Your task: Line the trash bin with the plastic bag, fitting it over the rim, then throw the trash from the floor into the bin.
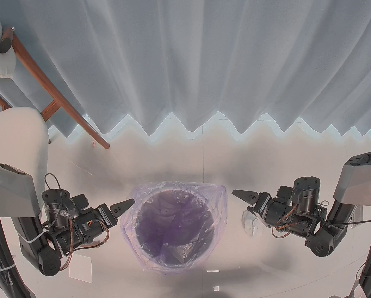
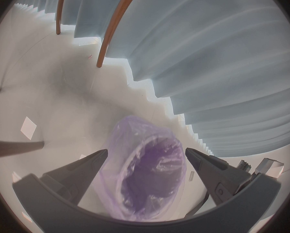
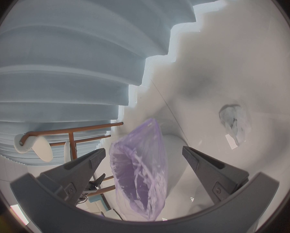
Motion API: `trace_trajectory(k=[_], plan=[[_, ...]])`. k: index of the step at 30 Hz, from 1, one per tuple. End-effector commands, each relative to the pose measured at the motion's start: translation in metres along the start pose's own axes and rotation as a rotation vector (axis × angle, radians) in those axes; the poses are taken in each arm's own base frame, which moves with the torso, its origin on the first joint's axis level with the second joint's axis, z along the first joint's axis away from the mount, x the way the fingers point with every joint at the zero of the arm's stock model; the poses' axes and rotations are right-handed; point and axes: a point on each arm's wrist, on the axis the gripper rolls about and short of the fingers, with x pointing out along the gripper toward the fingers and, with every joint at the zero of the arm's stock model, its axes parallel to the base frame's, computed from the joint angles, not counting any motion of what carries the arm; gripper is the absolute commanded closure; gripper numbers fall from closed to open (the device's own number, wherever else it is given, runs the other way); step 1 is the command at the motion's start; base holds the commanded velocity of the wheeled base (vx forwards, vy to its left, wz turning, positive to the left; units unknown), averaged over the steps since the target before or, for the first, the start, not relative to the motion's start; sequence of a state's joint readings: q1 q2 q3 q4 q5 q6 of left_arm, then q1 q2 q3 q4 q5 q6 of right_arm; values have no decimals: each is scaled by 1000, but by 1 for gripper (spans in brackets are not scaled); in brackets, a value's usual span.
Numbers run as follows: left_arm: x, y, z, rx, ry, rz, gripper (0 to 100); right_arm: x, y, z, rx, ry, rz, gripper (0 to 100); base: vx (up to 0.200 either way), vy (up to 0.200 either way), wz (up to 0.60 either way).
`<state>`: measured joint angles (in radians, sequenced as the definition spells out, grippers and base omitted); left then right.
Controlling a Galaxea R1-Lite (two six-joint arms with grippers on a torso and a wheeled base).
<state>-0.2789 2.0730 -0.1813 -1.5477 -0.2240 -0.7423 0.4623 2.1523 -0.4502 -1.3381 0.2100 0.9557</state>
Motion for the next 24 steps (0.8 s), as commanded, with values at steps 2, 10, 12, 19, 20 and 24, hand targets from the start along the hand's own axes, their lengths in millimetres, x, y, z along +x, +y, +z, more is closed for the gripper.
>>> trace_trajectory(k=[2, 10, 12, 19, 20, 24], plan=[[-10, 0, -6, -5, 23, 17, 0, 0, 1, 0, 7, 1, 1, 0, -200, 0, 0], [-11, 0, -12, 6, 46, 27, 0, 15, 1, -2, -18, 6, 15, 0, -50, 0, 0], [-10, -1, -12, 9, 47, 24, 0, 23, -3, -6, -28, 17, 9, 0, 0, 0, 0], [-5, -16, -27, 15, 107, -32, 0, 48, -10, -11, -51, 26, 14, 0, 0, 0, 0], [-4, -17, -29, 17, 118, -38, 0, 51, -10, -10, -53, 21, 22, 0, 0, 0, 0], [-3, -19, -33, 22, 135, -43, 0, 60, -6, -6, -58, 5, 42, 0, 0, 0, 0]])
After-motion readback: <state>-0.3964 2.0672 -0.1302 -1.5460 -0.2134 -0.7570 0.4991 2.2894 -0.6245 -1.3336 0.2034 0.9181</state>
